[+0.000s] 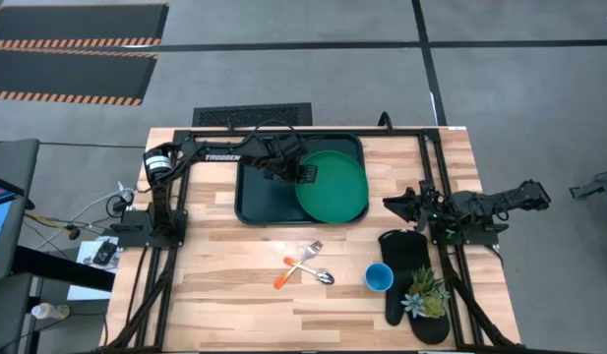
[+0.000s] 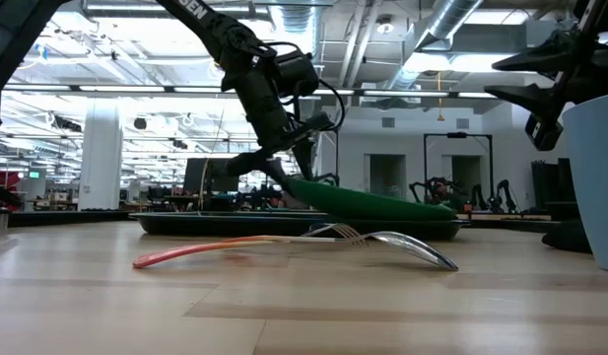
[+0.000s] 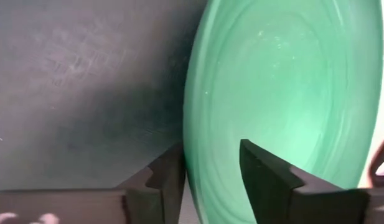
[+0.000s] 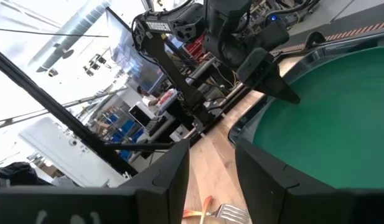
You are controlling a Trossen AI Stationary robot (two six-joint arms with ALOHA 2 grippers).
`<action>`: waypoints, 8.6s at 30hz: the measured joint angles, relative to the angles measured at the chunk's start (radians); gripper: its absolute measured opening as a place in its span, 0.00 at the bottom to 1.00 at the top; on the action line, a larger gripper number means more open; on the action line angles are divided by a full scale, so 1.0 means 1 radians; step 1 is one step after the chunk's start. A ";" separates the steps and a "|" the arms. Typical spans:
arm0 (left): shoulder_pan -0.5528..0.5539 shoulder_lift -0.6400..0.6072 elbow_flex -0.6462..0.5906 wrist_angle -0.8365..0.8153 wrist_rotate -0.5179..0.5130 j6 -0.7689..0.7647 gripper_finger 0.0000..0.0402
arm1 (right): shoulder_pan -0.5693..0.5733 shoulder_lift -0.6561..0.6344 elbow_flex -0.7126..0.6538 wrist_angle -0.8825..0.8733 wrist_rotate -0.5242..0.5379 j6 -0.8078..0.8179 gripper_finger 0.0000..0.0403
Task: Pick and place plate/cup/fork/spoon on tray
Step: Put the green plate on the black tray, then put the blue cup on top of the green plate on the black tray
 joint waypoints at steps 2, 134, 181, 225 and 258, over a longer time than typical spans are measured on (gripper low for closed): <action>0.002 0.000 0.000 0.000 0.003 0.003 0.39 | 0.000 0.000 0.000 0.000 0.013 0.000 0.44; -0.180 -0.249 0.000 -0.177 -0.039 0.512 0.76 | -0.220 1.576 1.170 -0.985 -0.446 -0.403 0.03; -0.259 -0.249 0.000 0.016 -0.127 0.446 0.76 | -0.244 1.096 1.248 -1.094 -0.358 -0.275 0.55; -0.375 0.180 0.396 -0.184 -0.202 0.555 0.68 | -0.146 1.065 1.248 -1.129 -0.298 -0.212 0.55; -0.213 0.203 0.675 -0.394 -0.148 0.665 0.00 | -0.140 0.972 1.248 -1.130 -0.268 0.042 0.55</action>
